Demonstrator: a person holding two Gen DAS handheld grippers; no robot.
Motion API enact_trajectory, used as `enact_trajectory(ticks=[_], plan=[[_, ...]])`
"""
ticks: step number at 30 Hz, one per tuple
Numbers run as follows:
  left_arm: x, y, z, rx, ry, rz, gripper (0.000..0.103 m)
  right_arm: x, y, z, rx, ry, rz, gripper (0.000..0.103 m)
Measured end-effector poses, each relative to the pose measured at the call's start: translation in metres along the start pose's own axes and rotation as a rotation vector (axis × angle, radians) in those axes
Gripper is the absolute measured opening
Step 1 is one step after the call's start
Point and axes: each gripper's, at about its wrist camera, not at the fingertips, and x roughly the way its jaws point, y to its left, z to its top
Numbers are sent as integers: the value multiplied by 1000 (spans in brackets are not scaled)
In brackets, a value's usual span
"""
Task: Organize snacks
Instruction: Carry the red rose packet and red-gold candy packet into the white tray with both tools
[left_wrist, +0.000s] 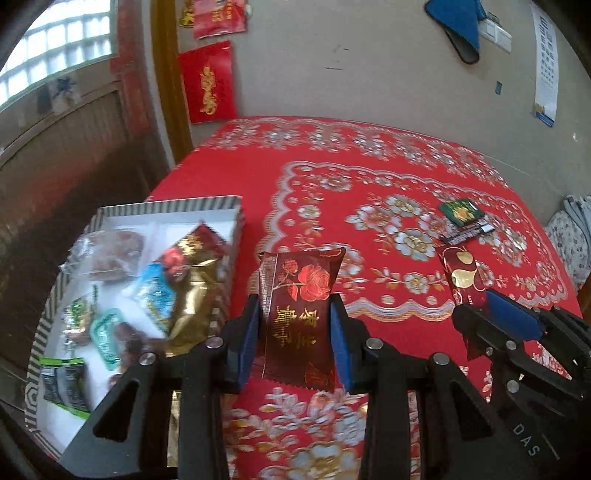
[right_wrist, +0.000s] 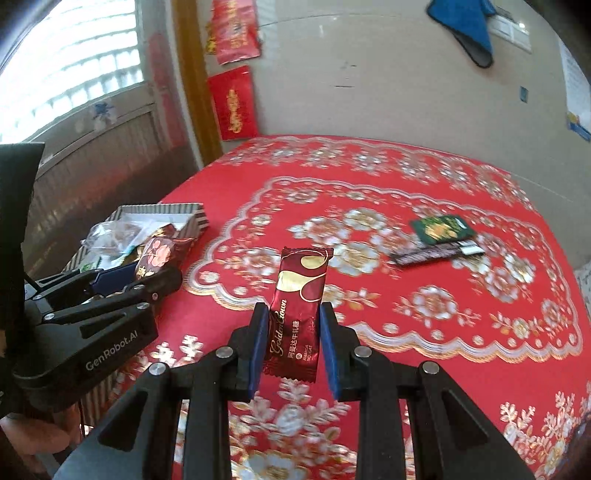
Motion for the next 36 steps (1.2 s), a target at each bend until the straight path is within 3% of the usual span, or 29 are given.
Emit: enact_trajectory(ticks=[36], plan=[[-28, 137, -27, -165, -20, 140, 38, 33, 138, 23, -228, 26, 136, 27]])
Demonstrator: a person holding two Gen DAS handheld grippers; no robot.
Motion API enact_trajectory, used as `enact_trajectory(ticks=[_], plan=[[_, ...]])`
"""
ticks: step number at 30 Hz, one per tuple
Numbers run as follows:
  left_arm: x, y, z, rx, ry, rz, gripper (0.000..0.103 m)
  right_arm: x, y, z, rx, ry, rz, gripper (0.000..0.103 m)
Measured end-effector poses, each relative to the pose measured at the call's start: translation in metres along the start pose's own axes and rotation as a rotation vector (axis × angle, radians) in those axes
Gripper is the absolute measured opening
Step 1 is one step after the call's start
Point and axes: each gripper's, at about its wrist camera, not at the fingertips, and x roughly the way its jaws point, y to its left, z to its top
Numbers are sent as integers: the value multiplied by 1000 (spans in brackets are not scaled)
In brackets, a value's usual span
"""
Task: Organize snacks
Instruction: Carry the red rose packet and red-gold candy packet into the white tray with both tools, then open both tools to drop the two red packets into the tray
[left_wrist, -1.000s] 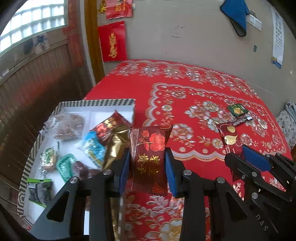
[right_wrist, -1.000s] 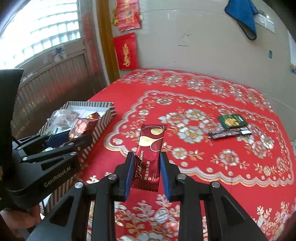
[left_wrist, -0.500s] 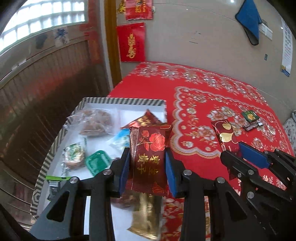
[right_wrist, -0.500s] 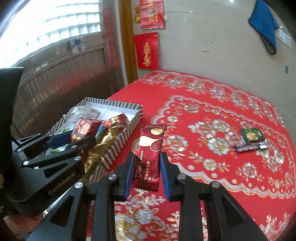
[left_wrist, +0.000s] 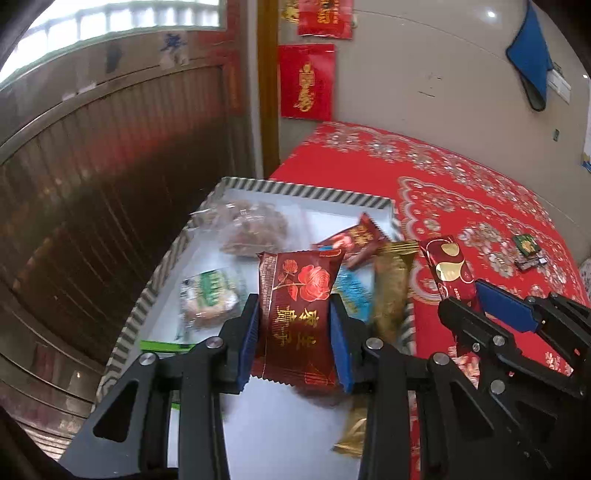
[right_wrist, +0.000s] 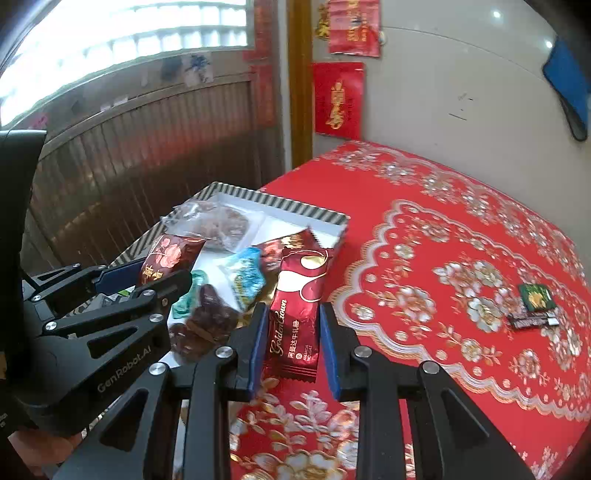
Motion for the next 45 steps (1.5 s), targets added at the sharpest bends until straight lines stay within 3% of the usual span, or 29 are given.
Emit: enact_trajectory(ticks=[16, 24, 31, 33, 39, 41, 43, 45], plan=[[18, 61, -18, -82, 39, 97, 38, 32, 44, 7, -67, 57, 75, 27], [20, 54, -19, -59, 33, 121, 38, 46, 49, 9, -48, 81, 127, 28], [20, 53, -19, -60, 28, 140, 39, 50, 38, 15, 46, 69, 268, 33], [19, 54, -18, -60, 23, 151, 38, 50, 35, 17, 66, 69, 300, 39], [14, 52, -15, -70, 13, 137, 39, 40, 27, 14, 89, 67, 293, 41], [12, 48, -15, -69, 12, 125, 48, 34, 20, 10, 102, 62, 291, 43], [9, 43, -14, -72, 3, 106, 72, 29, 13, 7, 116, 62, 292, 47], [5, 38, -14, -74, -19, 105, 77, 23, 5, 3, 125, 55, 284, 47]])
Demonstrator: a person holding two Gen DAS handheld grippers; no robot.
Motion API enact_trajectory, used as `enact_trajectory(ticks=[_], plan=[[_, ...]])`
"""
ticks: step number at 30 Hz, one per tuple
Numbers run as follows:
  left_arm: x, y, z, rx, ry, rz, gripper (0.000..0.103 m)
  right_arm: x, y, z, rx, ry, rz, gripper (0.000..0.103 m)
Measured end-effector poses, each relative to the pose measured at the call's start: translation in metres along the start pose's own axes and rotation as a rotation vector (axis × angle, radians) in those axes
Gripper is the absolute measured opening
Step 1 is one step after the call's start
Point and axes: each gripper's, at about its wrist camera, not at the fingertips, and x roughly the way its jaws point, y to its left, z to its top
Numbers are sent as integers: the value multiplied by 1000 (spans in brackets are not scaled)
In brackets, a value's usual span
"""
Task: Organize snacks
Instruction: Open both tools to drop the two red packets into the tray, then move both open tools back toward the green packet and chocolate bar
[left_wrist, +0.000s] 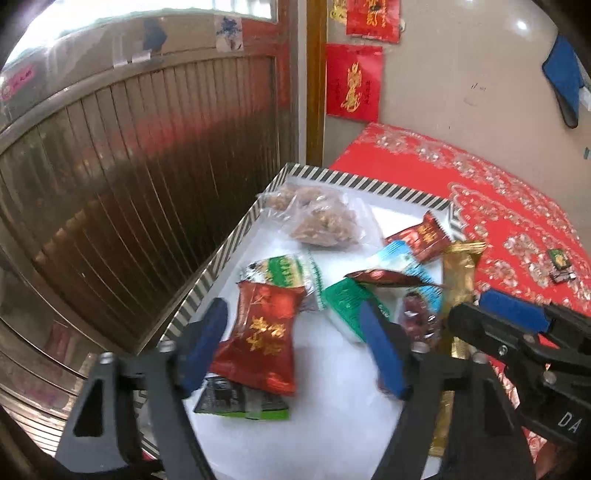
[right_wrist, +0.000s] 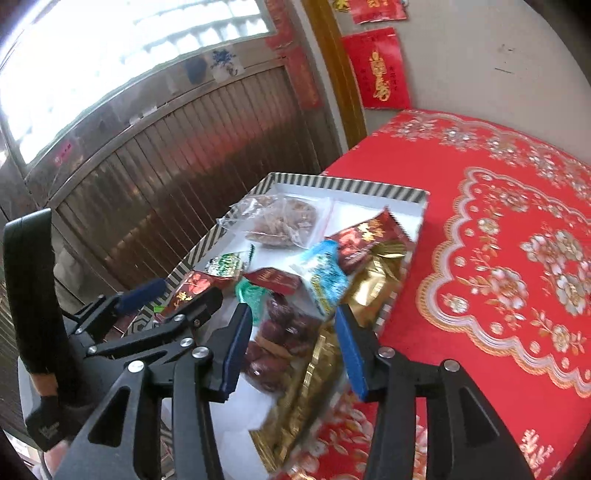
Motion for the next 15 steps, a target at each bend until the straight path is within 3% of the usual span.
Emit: enact_trajectory(ticks=[8, 15], plan=[[-7, -40, 3, 54, -7, -31, 81, -29, -26, -12, 21, -39, -58, 54], [-15, -94, 4, 126, -6, -104, 81, -58, -76, -25, 89, -51, -136, 58]])
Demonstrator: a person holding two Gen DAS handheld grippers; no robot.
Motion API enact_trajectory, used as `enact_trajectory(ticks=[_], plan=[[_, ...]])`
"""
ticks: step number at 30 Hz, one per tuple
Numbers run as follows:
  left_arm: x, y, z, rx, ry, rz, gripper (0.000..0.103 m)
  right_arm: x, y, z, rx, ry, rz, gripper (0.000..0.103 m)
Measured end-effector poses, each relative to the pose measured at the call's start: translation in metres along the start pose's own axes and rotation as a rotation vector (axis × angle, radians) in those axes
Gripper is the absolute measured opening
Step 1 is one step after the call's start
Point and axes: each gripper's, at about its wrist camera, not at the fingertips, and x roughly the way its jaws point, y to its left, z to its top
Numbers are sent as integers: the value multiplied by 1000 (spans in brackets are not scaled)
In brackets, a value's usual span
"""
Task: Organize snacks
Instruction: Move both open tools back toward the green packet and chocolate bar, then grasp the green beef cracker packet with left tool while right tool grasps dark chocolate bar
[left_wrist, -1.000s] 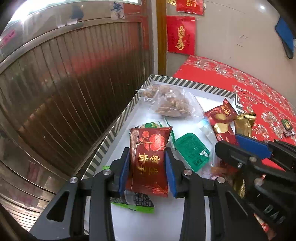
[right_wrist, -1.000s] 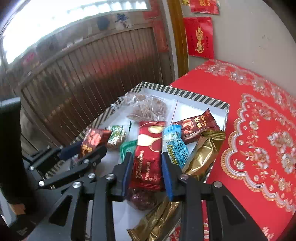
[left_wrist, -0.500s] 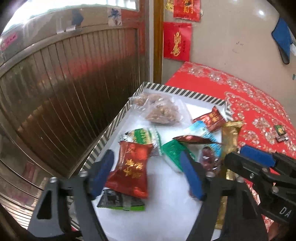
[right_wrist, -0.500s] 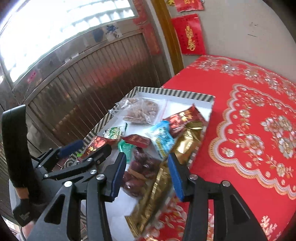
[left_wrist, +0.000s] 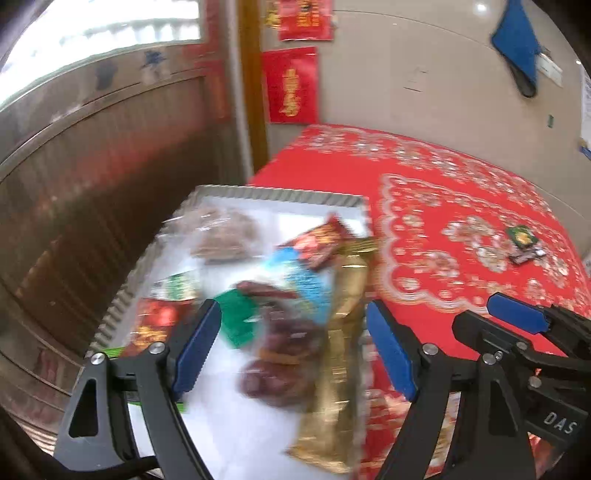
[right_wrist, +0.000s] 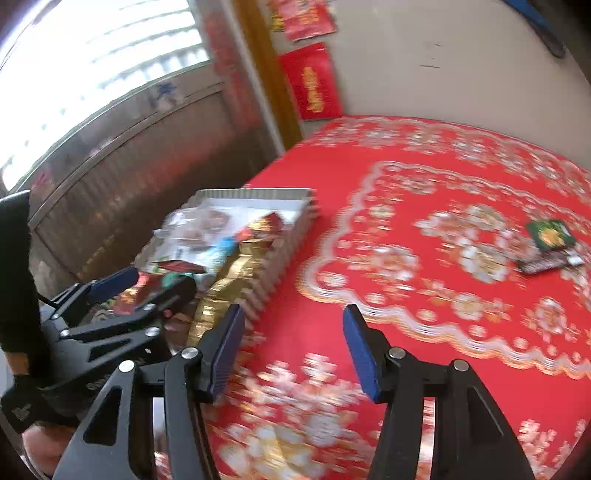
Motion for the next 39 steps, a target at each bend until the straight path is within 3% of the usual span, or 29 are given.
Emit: enact_trajectory(ticks=[11, 19, 23, 31, 39], plan=[[14, -119, 19, 156, 55, -147, 82, -36, -119, -10, 144, 7, -177, 59], [47, -202, 49, 184, 113, -244, 82, -67, -202, -11, 223, 22, -299, 59], [76, -247, 70, 223, 135, -290, 82, -81, -228, -16, 263, 15, -309, 60], [140, -324, 92, 368, 202, -313, 82, -86, -252, -20, 325, 14, -291, 61], [164, -359, 97, 446, 198, -345, 82, -77, -258, -10, 315, 28, -299, 61]])
